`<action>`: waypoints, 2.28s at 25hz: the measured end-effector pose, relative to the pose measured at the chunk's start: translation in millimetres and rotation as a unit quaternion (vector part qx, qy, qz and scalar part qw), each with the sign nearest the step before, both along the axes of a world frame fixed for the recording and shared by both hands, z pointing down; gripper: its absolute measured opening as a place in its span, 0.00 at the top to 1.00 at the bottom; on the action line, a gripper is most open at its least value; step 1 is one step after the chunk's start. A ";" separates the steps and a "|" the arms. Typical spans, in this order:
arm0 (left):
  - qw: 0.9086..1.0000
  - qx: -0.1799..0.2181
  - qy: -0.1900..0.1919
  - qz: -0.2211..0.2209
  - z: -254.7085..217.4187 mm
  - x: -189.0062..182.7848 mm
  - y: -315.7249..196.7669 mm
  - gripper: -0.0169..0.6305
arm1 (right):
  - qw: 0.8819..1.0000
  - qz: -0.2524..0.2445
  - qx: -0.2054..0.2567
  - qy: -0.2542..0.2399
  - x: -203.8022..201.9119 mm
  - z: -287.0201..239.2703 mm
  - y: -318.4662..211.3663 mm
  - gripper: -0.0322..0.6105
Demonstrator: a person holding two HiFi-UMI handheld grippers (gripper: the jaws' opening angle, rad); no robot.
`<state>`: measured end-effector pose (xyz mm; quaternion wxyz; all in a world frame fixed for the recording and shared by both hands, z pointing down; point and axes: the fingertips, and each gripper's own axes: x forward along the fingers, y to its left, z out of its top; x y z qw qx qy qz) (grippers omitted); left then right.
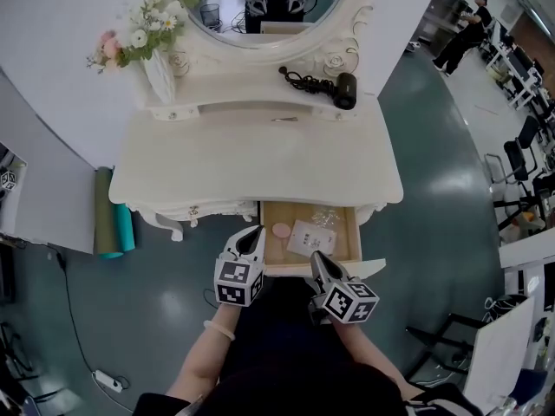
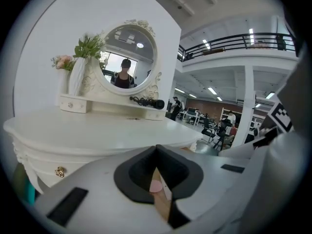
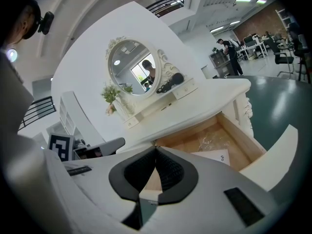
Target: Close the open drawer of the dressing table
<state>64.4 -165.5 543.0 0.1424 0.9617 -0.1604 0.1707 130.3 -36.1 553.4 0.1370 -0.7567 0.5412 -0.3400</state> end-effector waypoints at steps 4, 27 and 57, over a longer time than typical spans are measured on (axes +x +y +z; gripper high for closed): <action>0.999 0.006 0.022 0.024 -23.5 -5.0 26.4 0.95 | 1.000 0.001 0.004 -0.002 -9.5 1.4 3.2 0.93; 0.998 0.051 0.015 0.039 -38.0 -33.6 70.2 0.94 | 0.999 -0.030 0.005 0.015 -47.8 2.3 12.7 0.93; 0.999 0.008 -0.042 0.019 9.8 -74.2 76.4 0.94 | 0.986 -0.059 -0.152 -0.018 -61.9 102.0 32.6 0.93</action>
